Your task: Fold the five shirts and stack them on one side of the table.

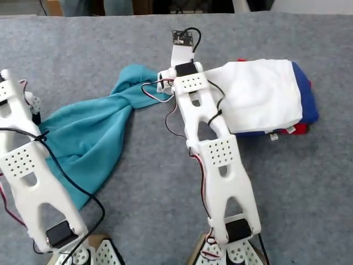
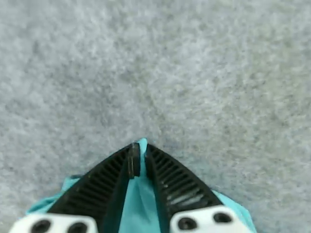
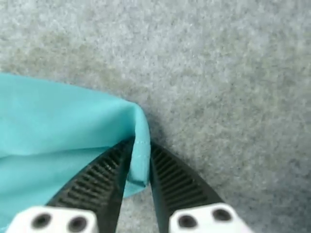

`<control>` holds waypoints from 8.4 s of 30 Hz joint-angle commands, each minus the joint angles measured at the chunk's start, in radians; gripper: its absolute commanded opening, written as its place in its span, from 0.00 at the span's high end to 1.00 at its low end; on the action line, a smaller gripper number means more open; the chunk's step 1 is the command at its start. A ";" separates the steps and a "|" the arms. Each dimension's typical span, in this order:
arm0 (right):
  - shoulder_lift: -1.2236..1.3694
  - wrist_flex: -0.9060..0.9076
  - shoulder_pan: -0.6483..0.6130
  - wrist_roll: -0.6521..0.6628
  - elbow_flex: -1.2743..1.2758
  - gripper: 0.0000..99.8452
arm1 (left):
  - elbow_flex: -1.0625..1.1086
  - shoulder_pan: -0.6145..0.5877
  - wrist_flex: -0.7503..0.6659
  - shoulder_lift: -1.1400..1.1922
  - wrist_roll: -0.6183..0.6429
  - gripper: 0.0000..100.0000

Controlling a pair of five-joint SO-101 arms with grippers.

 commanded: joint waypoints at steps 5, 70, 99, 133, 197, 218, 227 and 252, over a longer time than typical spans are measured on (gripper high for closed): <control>-0.068 -0.026 0.025 -0.009 -0.234 0.99 | -0.257 -0.033 0.023 -0.115 -0.117 0.97; -0.433 -0.743 -0.064 -0.064 -0.031 0.98 | 1.348 0.076 -1.402 -1.289 -0.626 0.97; -0.249 0.571 -0.055 0.138 -0.633 0.99 | 1.592 0.035 -1.000 -1.096 -0.778 0.97; -1.023 0.440 -0.054 0.198 0.935 0.99 | 2.150 0.082 -1.140 -1.499 -1.082 0.97; -1.210 0.147 -0.012 0.219 1.481 0.99 | 2.226 -0.056 -0.945 -1.752 -1.283 0.97; -1.219 0.153 -0.015 0.201 1.458 0.73 | 2.259 -0.136 -1.140 -1.757 -1.140 0.73; -1.208 0.285 -0.020 0.196 1.072 0.84 | 1.742 -0.151 -0.750 -1.751 -1.054 0.89; 0.114 0.072 -0.083 0.133 -0.329 0.99 | 1.649 -0.028 -1.452 -0.928 -0.686 0.97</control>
